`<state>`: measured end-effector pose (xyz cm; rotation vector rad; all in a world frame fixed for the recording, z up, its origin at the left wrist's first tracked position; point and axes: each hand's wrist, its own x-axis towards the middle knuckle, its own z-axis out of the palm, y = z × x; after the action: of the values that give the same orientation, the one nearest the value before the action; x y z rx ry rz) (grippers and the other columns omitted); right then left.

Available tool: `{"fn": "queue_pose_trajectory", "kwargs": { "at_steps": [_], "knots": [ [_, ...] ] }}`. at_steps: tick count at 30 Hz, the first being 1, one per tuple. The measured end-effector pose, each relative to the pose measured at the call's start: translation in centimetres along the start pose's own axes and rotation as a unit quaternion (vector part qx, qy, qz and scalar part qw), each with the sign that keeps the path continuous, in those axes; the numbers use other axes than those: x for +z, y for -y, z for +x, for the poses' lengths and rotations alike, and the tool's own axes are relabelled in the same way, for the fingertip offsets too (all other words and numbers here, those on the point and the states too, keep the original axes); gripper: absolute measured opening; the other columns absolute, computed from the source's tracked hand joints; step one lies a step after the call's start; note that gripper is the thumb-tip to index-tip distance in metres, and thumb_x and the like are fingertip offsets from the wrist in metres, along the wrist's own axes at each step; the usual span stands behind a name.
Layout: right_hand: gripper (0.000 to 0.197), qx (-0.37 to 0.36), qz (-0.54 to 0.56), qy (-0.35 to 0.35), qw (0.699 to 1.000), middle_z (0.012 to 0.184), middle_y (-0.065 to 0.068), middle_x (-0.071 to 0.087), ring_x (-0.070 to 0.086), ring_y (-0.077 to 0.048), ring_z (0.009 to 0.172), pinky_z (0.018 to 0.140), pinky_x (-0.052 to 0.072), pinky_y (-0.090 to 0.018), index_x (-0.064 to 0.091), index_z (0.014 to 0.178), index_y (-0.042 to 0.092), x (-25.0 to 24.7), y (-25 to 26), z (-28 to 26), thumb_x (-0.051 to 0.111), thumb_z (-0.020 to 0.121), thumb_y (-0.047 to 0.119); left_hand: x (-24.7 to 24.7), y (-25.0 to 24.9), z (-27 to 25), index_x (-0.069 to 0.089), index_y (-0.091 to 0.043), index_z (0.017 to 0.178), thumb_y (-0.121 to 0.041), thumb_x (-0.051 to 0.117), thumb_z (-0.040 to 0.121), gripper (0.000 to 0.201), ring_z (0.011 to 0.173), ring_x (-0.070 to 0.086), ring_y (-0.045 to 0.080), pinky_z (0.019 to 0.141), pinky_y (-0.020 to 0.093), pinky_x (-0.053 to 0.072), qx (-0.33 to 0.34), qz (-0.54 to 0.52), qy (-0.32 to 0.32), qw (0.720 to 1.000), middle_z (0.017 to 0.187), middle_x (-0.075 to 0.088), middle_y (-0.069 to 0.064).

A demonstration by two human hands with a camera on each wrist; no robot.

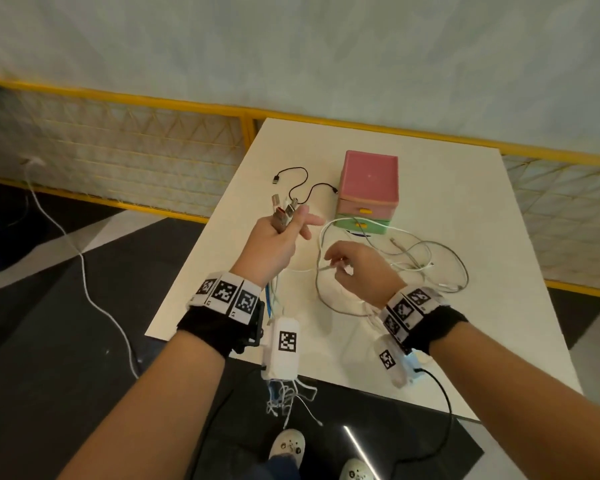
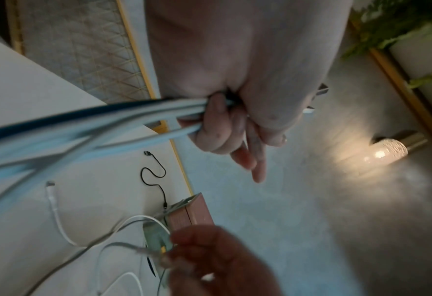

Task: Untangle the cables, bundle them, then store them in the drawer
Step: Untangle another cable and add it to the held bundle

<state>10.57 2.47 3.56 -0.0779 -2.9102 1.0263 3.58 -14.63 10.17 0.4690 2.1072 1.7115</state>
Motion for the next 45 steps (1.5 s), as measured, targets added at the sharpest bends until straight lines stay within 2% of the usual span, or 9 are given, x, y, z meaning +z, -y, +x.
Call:
{"fn": "queue_pose_trajectory", "kwargs": {
  "at_steps": [5,12,17,23,29,33,38,42,45],
  "knots": [
    [0.015,-0.094,0.06,-0.076,0.991,0.084,0.006,0.063,0.054,0.002,0.078,0.074,0.04,-0.007,0.066,0.089,0.009,-5.8,2.3,-1.6,0.06,0.082,-0.002,2.9,-0.6,0.8,0.07,-0.017,0.077,-0.042,0.048,0.099,0.04,0.036,0.033,0.005,0.047,0.021,0.027,0.025,0.138,0.08,0.987,0.04,0.037,-0.009],
    [0.024,0.055,0.228,-0.211,0.949,0.096,0.001,0.059,0.062,-0.017,0.066,0.064,0.053,-0.027,0.048,0.107,0.019,-7.3,3.1,-4.2,0.063,0.089,0.02,5.4,-1.9,0.2,0.056,-0.011,0.064,-0.04,0.05,0.099,0.046,0.039,0.031,0.011,0.043,0.021,0.027,0.064,0.033,0.126,0.989,0.045,0.037,-0.004],
    [0.039,0.072,0.41,-0.039,0.908,0.107,-0.016,0.063,0.066,-0.029,0.077,0.064,0.055,-0.035,0.05,0.124,0.008,-6.1,3.4,-5.5,0.036,0.1,0.035,6.5,-3.9,-0.5,0.065,-0.009,0.096,-0.03,0.047,0.102,0.028,0.04,0.041,0.006,0.041,0.015,0.033,0.085,-0.07,0.113,0.988,0.058,0.051,-0.004],
    [0.019,0.049,0.358,-0.021,0.932,0.081,-0.005,0.057,0.067,-0.027,0.074,0.051,0.052,-0.027,0.052,0.105,-0.004,-6.4,3.8,-5.9,0.041,0.1,0.012,7.1,-3.5,0.1,0.064,-0.016,0.094,-0.044,0.05,0.098,0.032,0.049,0.044,0.012,0.056,0.032,0.043,0.097,-0.066,0.075,0.99,0.059,0.051,-0.009],
    [0.027,0.075,0.286,0.051,0.954,0.073,-0.002,0.049,0.069,-0.03,0.066,0.047,0.05,-0.029,0.054,0.084,0.013,-5.2,3.1,-6.6,0.037,0.101,0.026,6.3,-6.0,0.5,0.052,-0.02,0.073,-0.05,0.045,0.096,0.038,0.056,0.05,0.013,0.06,0.031,0.05,0.053,-0.172,-0.006,0.984,0.052,0.043,-0.01],
    [0.03,0.133,0.24,0.047,0.96,0.075,0.0,0.052,0.069,-0.023,0.09,0.071,0.059,-0.042,0.049,0.076,0.014,-4.9,-0.7,-7.7,0.038,0.101,0.027,2.8,-9.3,1.0,0.049,-0.027,0.075,-0.041,0.047,0.1,0.029,0.042,0.02,0.004,0.036,0.018,0.017,0.079,-0.298,-0.031,0.951,0.051,0.026,-0.011],
    [0.034,0.131,0.103,-0.067,0.984,0.074,-0.008,0.056,0.052,-0.018,0.07,0.074,0.048,-0.043,0.061,0.075,0.023,-7.3,-2.6,-7.6,0.048,0.09,0.051,0.6,-10.2,0.2,0.067,-0.019,0.094,-0.031,0.051,0.1,0.021,0.04,0.014,0.005,0.037,0.019,0.013,0.154,-0.228,0.005,0.962,0.048,0.02,-0.011],
    [0.015,0.05,0.053,-0.143,0.987,0.077,0.003,0.052,0.061,-0.018,0.094,0.085,0.046,-0.034,0.066,0.076,0.04,-10.3,0.7,-6.4,0.06,0.089,0.036,2.5,-9.8,-0.9,0.072,-0.028,0.102,-0.038,0.043,0.102,0.031,0.039,0.03,0.006,0.044,0.021,0.023,0.162,-0.04,0.071,0.983,0.05,0.043,-0.004],
    [0.01,-0.058,0.025,-0.174,0.983,0.073,0.014,0.046,0.057,0.001,0.091,0.091,0.045,-0.029,0.073,0.091,0.022,-11.8,3.6,-5.8,0.064,0.088,0.025,4.7,-9.1,-1.9,0.072,-0.017,0.099,-0.042,0.04,0.102,0.041,0.039,0.036,0.007,0.047,0.022,0.029,0.118,0.14,0.178,0.967,0.058,0.064,0.009]
  ]
}}
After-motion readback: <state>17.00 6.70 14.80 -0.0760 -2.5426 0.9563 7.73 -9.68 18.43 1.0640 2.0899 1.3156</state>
